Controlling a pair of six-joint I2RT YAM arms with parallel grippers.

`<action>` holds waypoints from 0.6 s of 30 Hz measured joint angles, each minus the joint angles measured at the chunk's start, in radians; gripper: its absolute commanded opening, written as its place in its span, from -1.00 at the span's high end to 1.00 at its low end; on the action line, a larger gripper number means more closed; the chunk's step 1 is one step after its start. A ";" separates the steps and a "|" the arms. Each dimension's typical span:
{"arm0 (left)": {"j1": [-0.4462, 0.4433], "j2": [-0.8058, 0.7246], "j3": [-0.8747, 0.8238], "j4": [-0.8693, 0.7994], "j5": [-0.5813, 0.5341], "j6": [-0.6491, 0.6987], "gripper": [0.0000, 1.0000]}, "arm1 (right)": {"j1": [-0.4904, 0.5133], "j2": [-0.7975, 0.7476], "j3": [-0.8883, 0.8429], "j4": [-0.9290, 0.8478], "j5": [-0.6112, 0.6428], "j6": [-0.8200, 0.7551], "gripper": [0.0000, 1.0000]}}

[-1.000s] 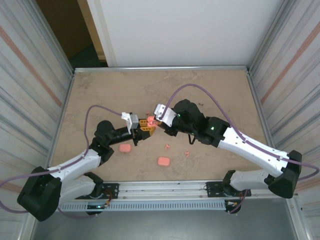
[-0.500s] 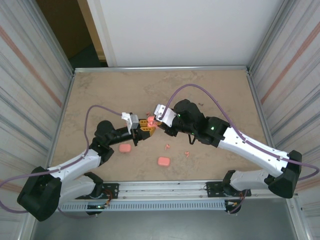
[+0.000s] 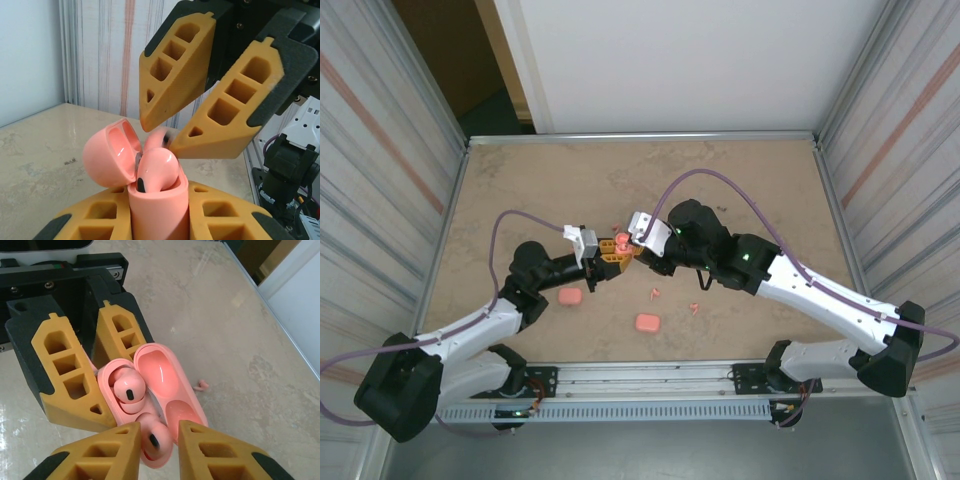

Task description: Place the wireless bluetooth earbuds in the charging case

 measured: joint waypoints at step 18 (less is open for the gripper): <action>0.000 0.002 0.000 0.024 -0.011 0.000 1.00 | -0.067 -0.085 0.031 -0.018 -0.098 0.122 -0.48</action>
